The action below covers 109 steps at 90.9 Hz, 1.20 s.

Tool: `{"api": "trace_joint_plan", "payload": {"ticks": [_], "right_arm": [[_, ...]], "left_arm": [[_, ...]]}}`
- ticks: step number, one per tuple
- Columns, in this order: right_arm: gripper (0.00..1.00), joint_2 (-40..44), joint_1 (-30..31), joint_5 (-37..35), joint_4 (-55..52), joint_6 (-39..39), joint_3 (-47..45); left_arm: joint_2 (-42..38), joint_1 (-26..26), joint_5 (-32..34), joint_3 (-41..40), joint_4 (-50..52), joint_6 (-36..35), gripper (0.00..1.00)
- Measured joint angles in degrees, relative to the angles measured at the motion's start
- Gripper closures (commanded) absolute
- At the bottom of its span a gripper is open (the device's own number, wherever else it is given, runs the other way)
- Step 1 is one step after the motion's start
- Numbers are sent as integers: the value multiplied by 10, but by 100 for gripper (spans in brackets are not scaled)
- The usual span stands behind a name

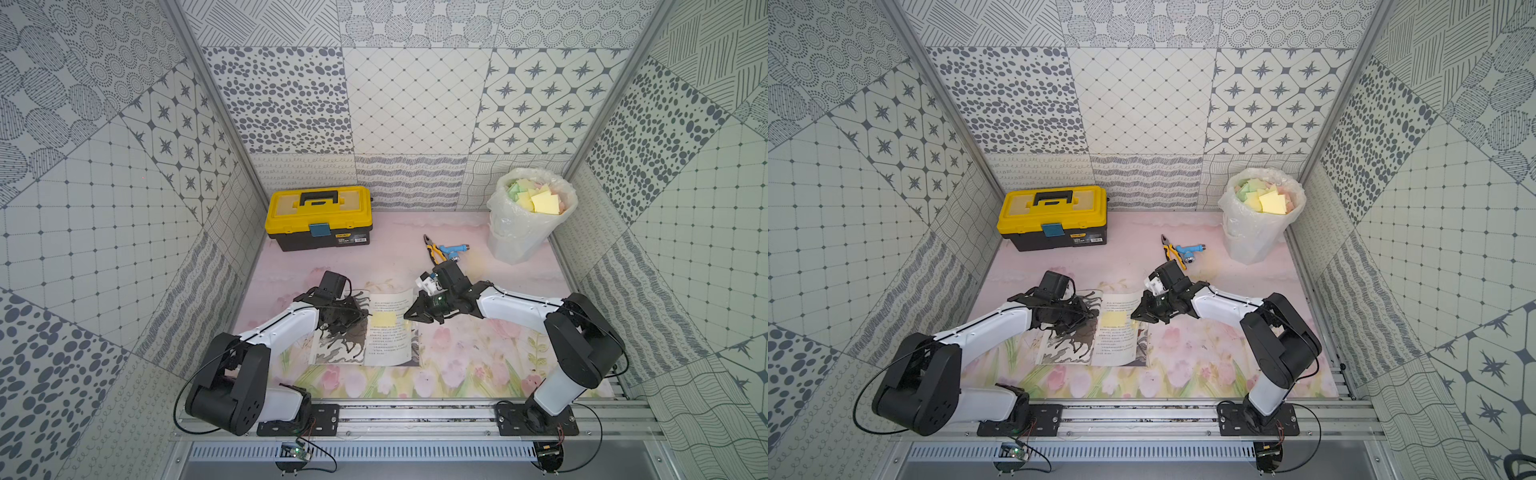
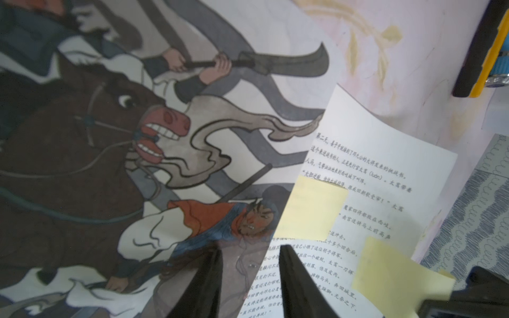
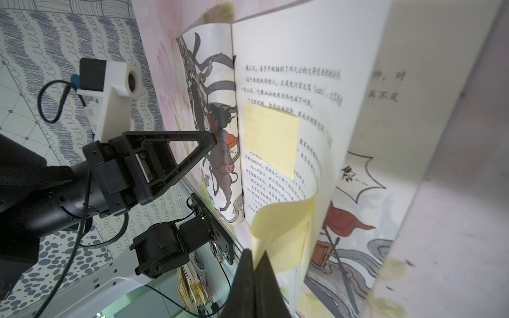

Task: Peel off the used sticky note
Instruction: Turn the page of the book at the center of the board, then tear off the note from the book.

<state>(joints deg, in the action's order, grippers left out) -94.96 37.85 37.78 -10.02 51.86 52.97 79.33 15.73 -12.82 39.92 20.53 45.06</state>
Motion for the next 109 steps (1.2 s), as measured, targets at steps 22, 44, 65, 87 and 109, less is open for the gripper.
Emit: {"api": "trace_joint_plan", "payload": {"ticks": [22,44,65,87,109], "right_arm": [[97,18,-22,-7,0,-2,-39],[97,20,-25,-8,0,-3,-43],[97,20,-25,-9,0,-4,-43],[96,20,-25,-10,0,-4,-43],[97,20,-25,-10,0,-4,-43]], "left_arm": [[-2,24,15,29,24,-5,70],[-10,31,9,52,41,-6,72],[-7,33,-27,60,31,-6,74],[24,33,-89,61,-7,0,78],[63,33,-152,63,-49,5,80]]}}
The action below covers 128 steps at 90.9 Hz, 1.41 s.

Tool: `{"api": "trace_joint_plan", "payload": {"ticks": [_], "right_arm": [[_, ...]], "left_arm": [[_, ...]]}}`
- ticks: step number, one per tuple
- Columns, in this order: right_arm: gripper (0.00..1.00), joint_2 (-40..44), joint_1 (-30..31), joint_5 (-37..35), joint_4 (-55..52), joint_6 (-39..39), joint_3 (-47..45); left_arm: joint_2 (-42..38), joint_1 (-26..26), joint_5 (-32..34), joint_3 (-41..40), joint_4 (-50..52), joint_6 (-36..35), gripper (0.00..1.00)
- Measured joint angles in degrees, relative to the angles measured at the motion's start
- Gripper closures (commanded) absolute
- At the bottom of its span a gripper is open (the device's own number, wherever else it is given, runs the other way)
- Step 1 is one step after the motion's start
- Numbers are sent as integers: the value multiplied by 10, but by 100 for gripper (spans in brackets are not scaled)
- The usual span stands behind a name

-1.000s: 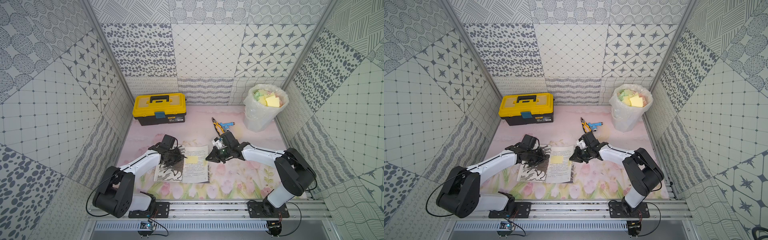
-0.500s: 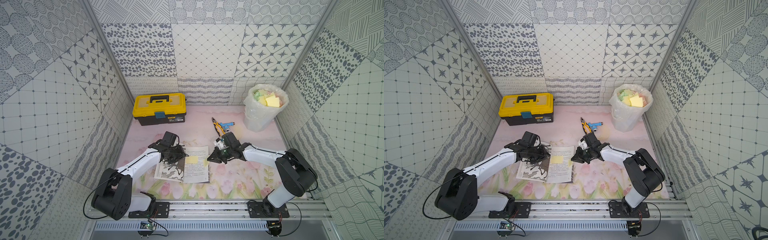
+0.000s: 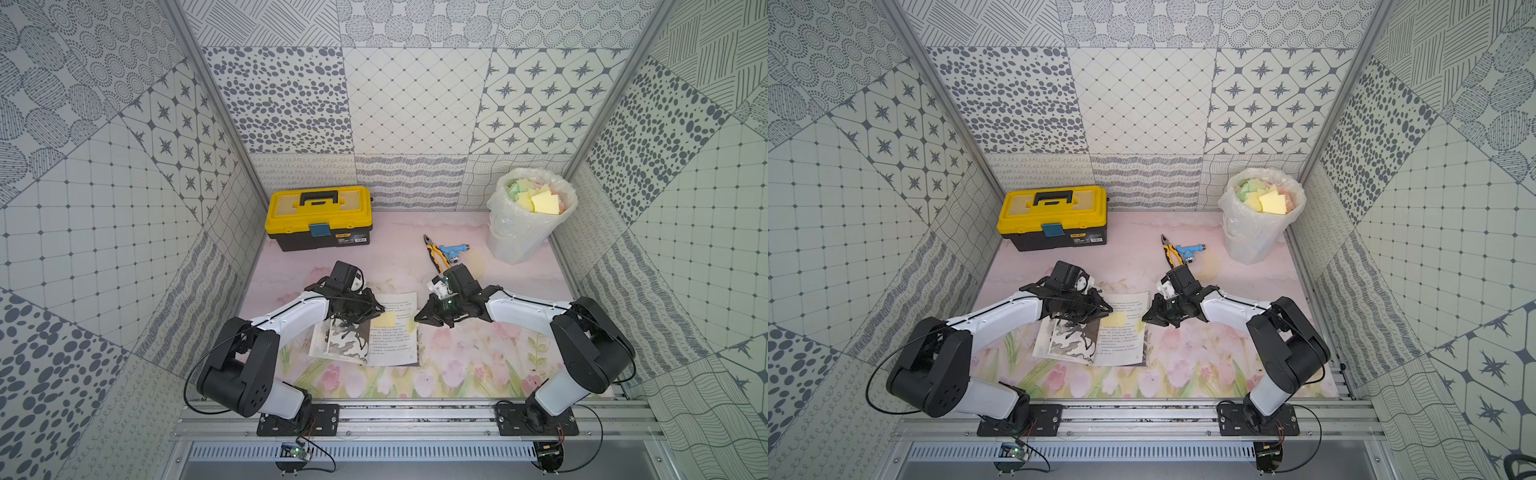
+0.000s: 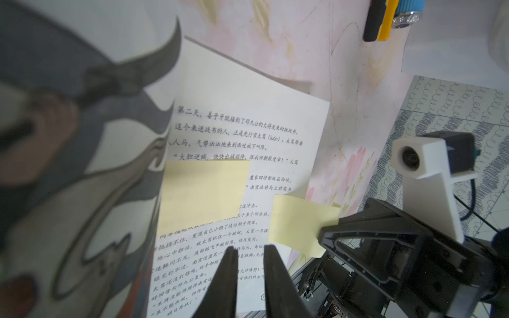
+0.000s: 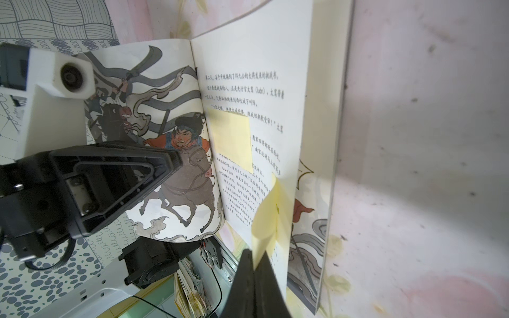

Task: Peel off the used sticky note
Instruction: Tear off the note from the book.

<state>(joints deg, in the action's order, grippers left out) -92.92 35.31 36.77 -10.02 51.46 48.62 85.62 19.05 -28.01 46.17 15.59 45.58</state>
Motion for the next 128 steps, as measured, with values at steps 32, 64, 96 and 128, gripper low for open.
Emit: {"api": "trace_joint_plan", "payload": {"ticks": [32,64,96,128], "right_arm": [[97,0,0,0,4,0,0],[96,0,0,0,4,0,0],[99,0,0,-6,14,15,-3],[100,-13,0,-15,118,121,-55]], "left_arm": [[68,19,-52,24,-19,2,79],[114,44,-62,38,-16,-8,78],[146,57,-62,42,-5,-23,82],[158,57,-64,44,1,-28,86]]}}
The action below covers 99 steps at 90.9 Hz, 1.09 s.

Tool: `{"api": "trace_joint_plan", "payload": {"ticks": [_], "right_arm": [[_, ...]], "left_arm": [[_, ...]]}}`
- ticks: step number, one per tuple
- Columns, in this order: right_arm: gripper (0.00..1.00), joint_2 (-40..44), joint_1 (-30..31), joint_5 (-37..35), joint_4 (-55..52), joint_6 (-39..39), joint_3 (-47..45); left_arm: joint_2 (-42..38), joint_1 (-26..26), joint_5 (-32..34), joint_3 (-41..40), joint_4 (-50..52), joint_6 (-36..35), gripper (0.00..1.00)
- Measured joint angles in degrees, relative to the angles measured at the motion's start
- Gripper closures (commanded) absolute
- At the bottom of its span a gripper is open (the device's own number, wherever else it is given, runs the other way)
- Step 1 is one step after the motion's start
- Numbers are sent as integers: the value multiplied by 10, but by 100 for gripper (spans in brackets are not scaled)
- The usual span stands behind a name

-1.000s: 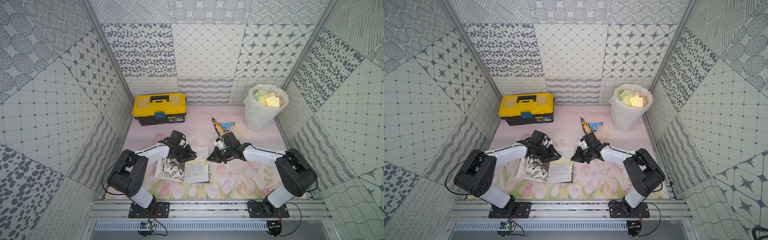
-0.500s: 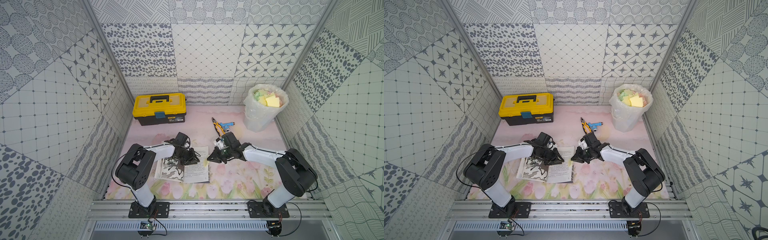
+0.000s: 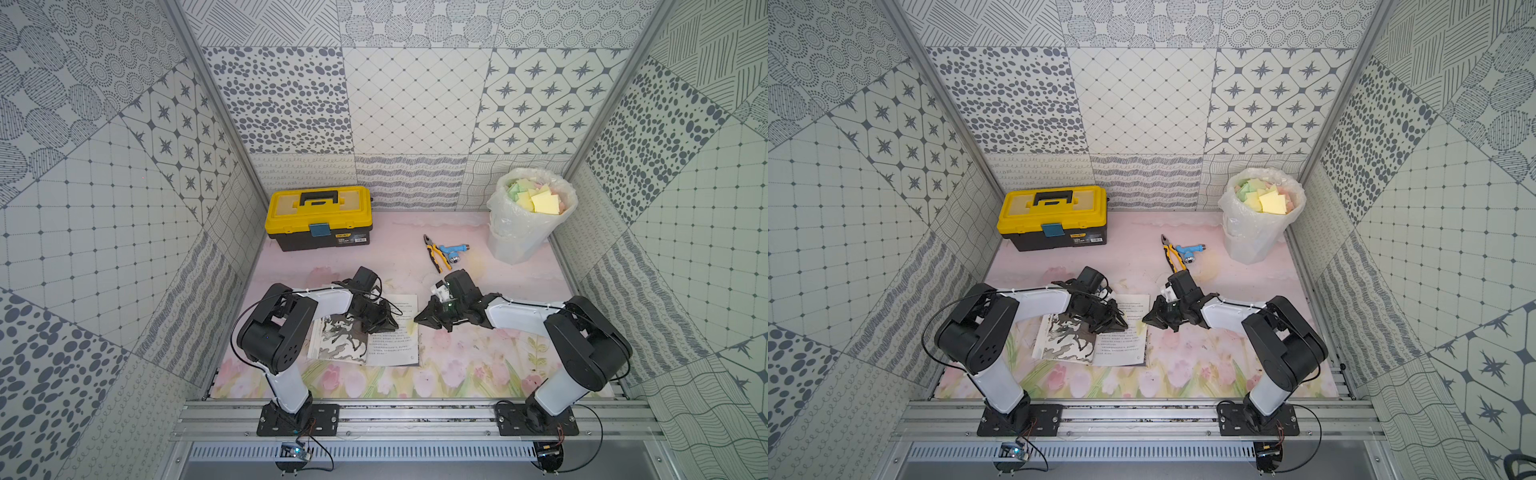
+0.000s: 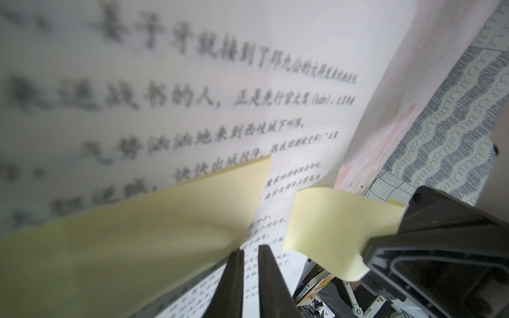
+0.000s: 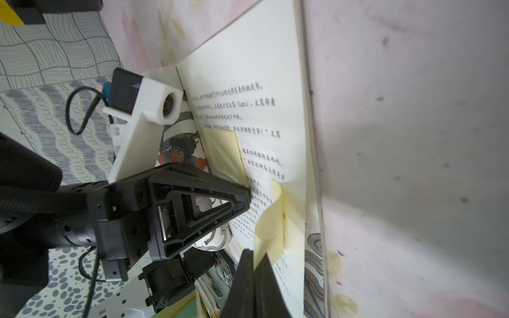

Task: Peel off the used sticky note
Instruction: Tear off the note from the book.

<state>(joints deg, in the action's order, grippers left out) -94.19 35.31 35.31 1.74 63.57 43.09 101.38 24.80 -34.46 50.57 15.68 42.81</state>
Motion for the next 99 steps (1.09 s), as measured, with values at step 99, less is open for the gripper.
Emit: {"api": "trace_joint_plan", "payload": {"ticks": [99], "right_arm": [[100,-1,-11,-59,146,143,-68]], "left_arm": [[2,0,0,2,3,-10,87]]}}
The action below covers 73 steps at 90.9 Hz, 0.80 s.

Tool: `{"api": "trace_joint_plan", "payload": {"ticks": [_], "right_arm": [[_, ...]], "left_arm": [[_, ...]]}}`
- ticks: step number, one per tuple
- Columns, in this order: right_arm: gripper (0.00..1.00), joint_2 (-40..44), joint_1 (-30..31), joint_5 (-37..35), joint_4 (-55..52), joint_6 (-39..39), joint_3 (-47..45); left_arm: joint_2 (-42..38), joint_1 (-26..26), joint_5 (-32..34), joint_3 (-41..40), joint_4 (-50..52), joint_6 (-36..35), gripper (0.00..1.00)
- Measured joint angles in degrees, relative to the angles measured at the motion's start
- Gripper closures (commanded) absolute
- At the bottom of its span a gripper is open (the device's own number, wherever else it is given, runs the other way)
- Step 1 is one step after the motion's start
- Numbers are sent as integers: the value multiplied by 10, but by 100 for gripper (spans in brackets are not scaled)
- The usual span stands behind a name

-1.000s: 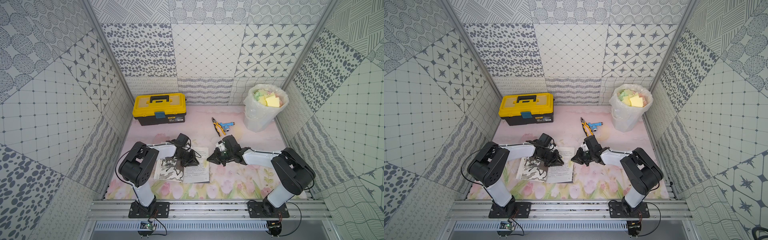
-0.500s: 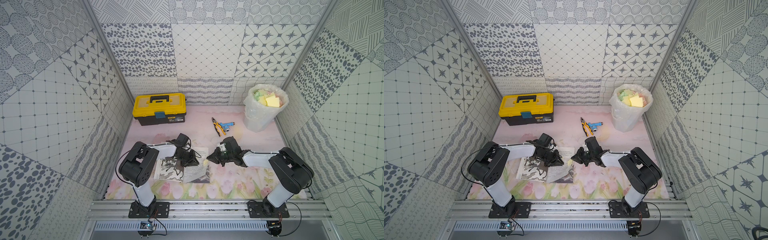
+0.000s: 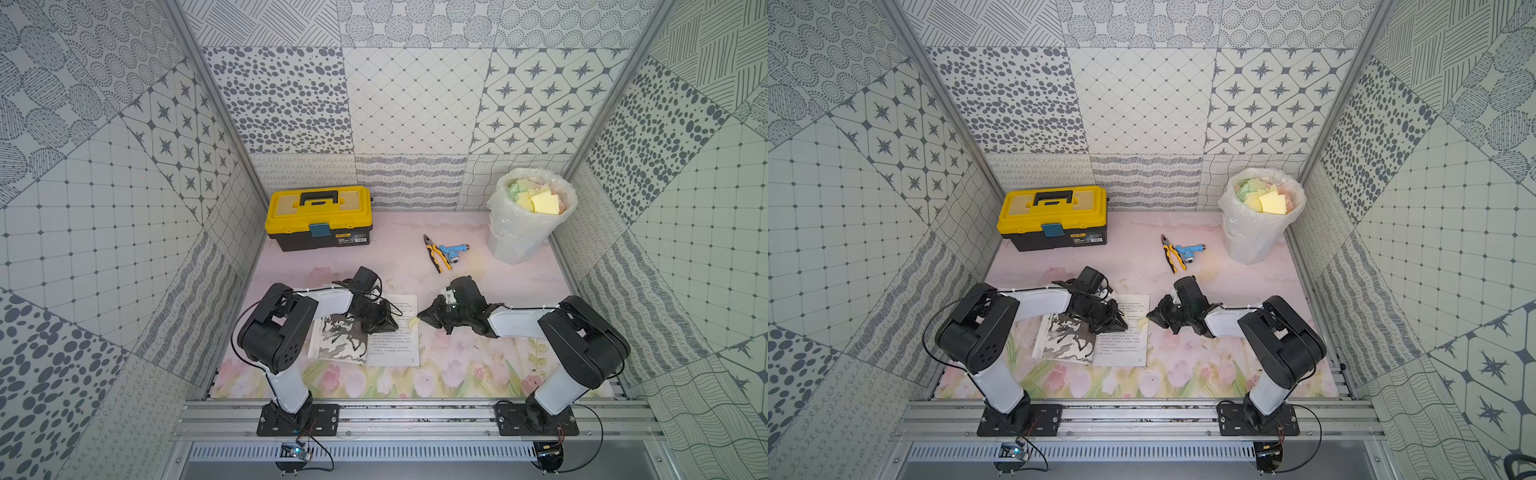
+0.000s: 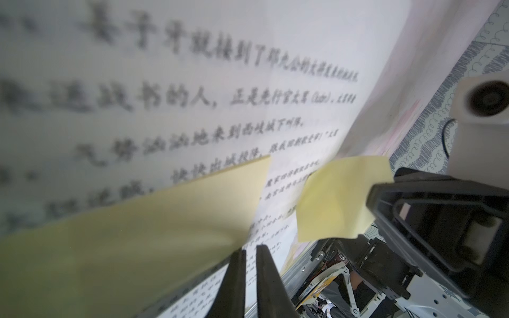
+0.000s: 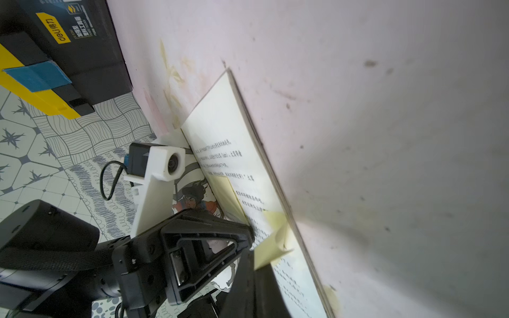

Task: Peel off the used sticky note
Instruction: Tear off the note from the book.

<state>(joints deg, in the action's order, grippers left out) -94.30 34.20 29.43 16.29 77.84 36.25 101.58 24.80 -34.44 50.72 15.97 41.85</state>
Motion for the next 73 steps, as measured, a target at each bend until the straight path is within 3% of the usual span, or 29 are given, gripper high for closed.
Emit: {"api": "trace_joint_plan", "payload": {"ticks": [26,50,73], "right_arm": [[100,68,-22,-3,-11,-16,0],[100,183,-56,-23,-148,-101,72],[100,247,-143,-30,-258,-184,169]], "left_arm": [[-4,1,0,0,1,0,86],[-23,2,-4,0,-1,4,83],[-37,2,-15,-3,-16,11,80]]}}
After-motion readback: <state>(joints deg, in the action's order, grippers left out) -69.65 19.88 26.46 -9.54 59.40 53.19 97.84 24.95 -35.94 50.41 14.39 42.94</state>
